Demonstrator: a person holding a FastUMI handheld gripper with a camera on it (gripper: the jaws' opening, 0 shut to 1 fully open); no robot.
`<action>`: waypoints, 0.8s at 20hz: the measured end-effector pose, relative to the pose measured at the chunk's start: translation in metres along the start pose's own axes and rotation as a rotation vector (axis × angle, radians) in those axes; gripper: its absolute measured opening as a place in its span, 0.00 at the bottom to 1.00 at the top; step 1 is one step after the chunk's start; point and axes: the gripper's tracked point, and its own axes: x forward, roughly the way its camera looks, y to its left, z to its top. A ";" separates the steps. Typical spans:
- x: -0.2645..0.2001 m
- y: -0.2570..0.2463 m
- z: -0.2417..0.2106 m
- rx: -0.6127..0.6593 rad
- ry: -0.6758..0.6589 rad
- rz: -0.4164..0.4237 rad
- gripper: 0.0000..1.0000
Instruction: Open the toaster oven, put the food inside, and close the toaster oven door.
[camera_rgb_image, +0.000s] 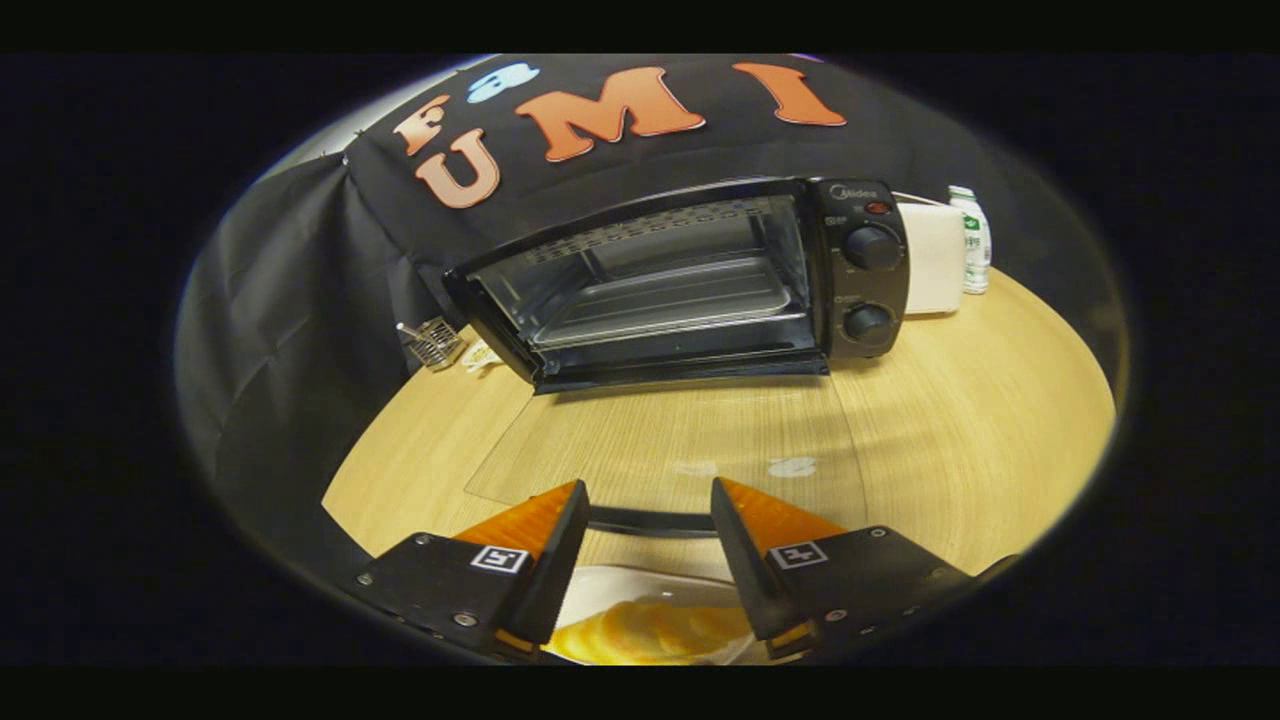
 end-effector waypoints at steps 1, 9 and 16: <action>-0.011 0.002 -0.001 0.000 -0.016 -0.005 0.76; -0.070 0.035 -0.072 0.146 -0.039 -0.097 0.86; -0.100 0.032 -0.085 0.065 -0.114 -0.267 0.86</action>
